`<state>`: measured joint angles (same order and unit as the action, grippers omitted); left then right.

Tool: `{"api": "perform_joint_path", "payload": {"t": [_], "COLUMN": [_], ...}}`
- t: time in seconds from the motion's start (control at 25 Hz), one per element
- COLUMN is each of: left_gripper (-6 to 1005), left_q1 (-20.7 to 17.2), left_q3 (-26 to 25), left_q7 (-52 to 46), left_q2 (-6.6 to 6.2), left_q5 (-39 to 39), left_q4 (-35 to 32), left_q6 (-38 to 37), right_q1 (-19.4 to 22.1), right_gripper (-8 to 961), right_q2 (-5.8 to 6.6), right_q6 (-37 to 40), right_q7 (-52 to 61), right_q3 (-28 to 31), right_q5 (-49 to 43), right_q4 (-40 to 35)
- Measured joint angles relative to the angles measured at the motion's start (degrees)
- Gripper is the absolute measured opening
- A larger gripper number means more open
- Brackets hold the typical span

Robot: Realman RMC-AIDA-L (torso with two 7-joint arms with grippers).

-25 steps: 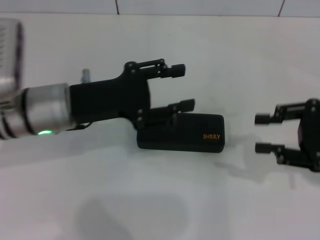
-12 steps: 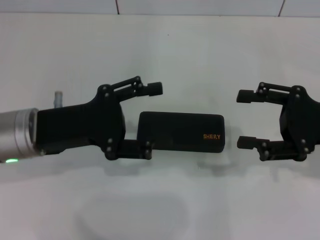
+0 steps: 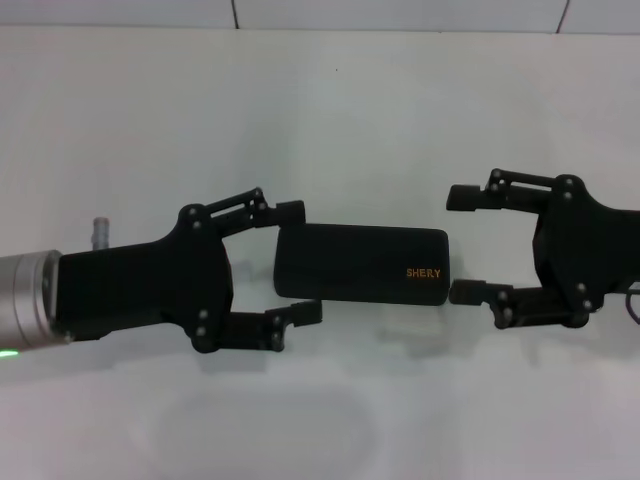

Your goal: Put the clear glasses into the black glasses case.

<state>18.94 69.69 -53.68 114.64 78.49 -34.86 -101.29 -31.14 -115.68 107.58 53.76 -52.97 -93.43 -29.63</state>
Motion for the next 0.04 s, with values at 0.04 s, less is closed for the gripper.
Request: {"api": "perform_joint_path", "payload": {"t": [0.04], "left_gripper": [888], "left_q1": [-0.1], "left_q3": [0.0], "left_q7": [0.0], "left_q2": [-0.04], "left_q5": [0.2], "left_q4": [0.0], "left_q6": [0.0], "right_q1": [0.0], "right_gripper": [771], "right_q2": [-0.04], "right_q6": [0.0], "right_q7": [0.0], "right_q3": [-0.3], "right_q5": [0.0], "right_q4": [0.1]}}
